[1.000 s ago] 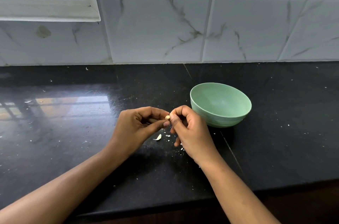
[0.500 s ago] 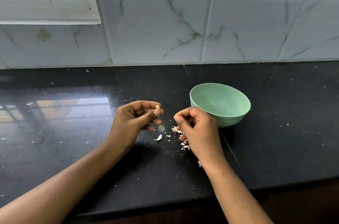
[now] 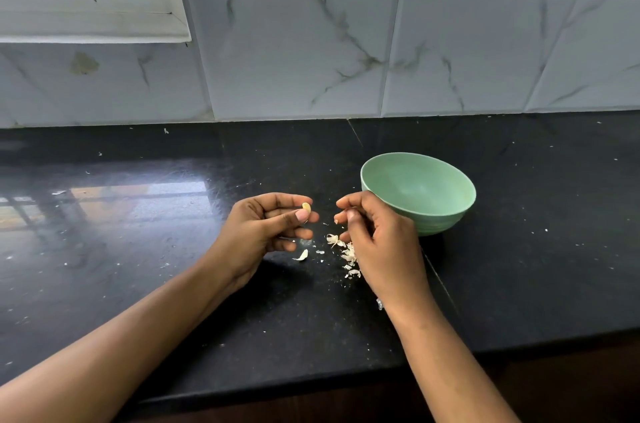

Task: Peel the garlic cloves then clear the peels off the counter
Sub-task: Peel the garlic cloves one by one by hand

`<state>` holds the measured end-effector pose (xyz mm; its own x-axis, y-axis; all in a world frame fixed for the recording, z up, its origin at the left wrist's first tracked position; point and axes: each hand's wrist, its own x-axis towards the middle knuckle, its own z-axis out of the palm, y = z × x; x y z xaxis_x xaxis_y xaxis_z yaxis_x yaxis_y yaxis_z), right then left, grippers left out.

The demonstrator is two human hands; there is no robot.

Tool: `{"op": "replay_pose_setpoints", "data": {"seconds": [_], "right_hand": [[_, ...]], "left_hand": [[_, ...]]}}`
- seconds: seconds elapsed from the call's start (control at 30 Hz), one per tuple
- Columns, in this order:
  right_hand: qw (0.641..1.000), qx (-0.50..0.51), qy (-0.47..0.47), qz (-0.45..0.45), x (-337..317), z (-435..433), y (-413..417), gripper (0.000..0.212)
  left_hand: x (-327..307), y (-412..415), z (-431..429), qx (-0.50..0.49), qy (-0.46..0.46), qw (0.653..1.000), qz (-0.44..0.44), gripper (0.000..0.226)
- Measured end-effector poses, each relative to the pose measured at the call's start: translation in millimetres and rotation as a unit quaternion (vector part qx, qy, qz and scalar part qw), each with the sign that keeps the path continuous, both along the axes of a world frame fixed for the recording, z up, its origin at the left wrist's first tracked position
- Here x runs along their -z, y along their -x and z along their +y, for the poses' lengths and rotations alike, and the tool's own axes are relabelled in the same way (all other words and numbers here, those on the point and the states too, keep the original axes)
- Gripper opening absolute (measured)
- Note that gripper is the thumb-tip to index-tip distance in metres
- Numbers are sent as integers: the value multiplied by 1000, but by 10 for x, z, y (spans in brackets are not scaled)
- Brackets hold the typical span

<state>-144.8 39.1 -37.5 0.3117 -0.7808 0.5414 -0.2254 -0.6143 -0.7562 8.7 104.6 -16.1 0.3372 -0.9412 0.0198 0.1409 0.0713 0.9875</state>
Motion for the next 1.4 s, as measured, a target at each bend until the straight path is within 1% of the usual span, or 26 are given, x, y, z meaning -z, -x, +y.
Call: {"op": "replay_pose_setpoints", "data": {"seconds": [0.1,0.13,0.23,0.37,0.47,0.57,0.7,0.83,0.9,1.0,1.07,1.17,1.27,1.33,1.4], "right_hand": [[1000,3,26,-4,-16,10,15,11],[999,5,38,-5,-20,12,19,11],[998,4,69,7,-36,13,16,18],[993,-6,117,16,-31,5,-10,19],[984,-20,169,49,-11,2,-41,30],[977,-13,197,75,15,-13,-57,31],[975,-8,211,67,-2,-11,-42,22],[972,-1,223,78,-15,13,-28,15],[975,1,211,70,-33,16,-25,13],[985,-49,161,42,-83,-21,-31,19],[984,-92,143,49,-121,-63,-43,18],[976,-100,168,91,-207,-152,-47,10],[964,-104,200,142,-301,-252,-60,8],[965,-107,199,135,-315,-296,-85,8],[972,-113,182,100,-287,-288,-108,5]], "left_hand": [[-4,17,2,19,-10,1000,10,25],[0,17,5,25,-13,1000,14,25],[3,12,9,40,-18,999,21,24],[6,9,8,52,-18,998,21,20],[6,9,11,61,-16,998,16,18],[5,3,17,64,-12,998,14,17],[8,0,16,62,-12,998,14,19],[6,5,19,63,-18,998,18,19],[-2,4,18,59,-15,998,21,19],[-13,4,13,58,-16,998,17,22],[-9,-1,11,56,-17,998,10,21],[3,-15,2,57,-23,998,-6,20],[-1,-17,-11,57,-13,998,0,27],[-1,-14,-13,49,3,999,-6,31],[9,-10,-16,25,25,999,-36,28]]}}
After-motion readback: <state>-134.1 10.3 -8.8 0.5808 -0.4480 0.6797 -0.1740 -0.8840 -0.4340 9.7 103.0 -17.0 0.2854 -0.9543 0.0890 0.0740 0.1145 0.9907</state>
